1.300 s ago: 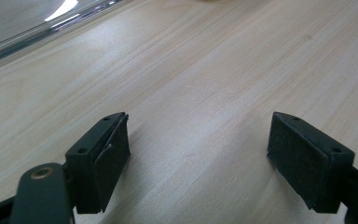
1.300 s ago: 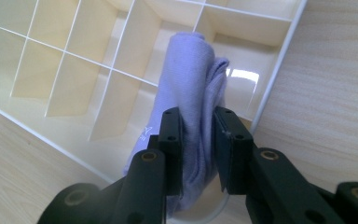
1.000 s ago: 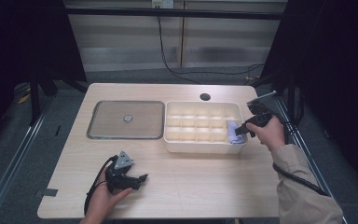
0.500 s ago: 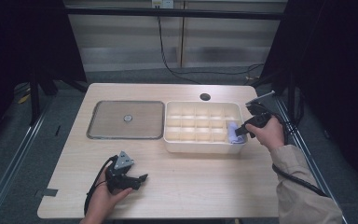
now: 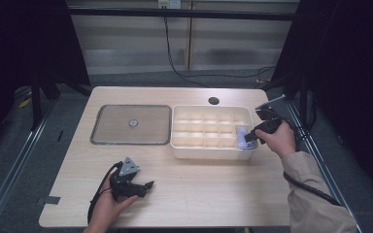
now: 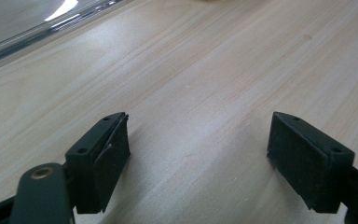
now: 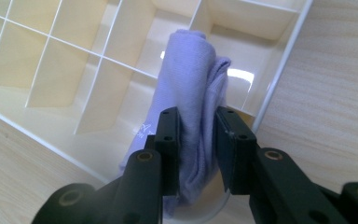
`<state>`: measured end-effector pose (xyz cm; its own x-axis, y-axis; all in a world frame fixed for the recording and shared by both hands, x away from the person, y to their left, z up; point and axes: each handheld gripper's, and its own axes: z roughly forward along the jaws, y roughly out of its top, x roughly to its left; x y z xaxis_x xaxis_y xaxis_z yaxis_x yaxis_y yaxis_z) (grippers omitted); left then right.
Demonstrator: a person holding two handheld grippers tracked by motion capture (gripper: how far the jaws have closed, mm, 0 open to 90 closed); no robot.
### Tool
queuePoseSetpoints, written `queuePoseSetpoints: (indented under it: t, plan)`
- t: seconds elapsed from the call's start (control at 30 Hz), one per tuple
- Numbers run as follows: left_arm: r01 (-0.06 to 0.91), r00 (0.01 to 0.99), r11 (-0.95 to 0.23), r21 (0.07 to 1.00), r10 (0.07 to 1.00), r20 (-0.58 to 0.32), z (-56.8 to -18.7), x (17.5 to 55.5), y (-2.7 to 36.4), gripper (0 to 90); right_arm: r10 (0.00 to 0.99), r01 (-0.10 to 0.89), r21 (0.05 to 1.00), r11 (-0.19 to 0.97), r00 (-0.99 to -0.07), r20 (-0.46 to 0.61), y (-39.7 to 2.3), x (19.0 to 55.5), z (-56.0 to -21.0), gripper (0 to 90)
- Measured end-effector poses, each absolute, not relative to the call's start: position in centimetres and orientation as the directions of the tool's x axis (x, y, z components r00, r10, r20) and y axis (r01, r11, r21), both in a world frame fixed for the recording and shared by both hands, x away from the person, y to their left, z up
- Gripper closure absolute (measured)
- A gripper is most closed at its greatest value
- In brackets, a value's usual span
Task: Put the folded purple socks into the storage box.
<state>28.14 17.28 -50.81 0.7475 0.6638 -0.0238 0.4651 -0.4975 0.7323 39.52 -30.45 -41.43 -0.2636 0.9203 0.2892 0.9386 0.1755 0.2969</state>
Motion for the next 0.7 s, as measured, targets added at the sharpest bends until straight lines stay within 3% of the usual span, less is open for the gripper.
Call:
queuePoseSetpoints:
  t: [0.7]
  plan:
    - [0.461,0.749,-0.502,0.732,0.662,-0.018,-50.79,28.16,17.3,20.3,0.923,0.928,0.305,0.215,-0.294,0.246,-30.13,39.61,-40.46,65.7]
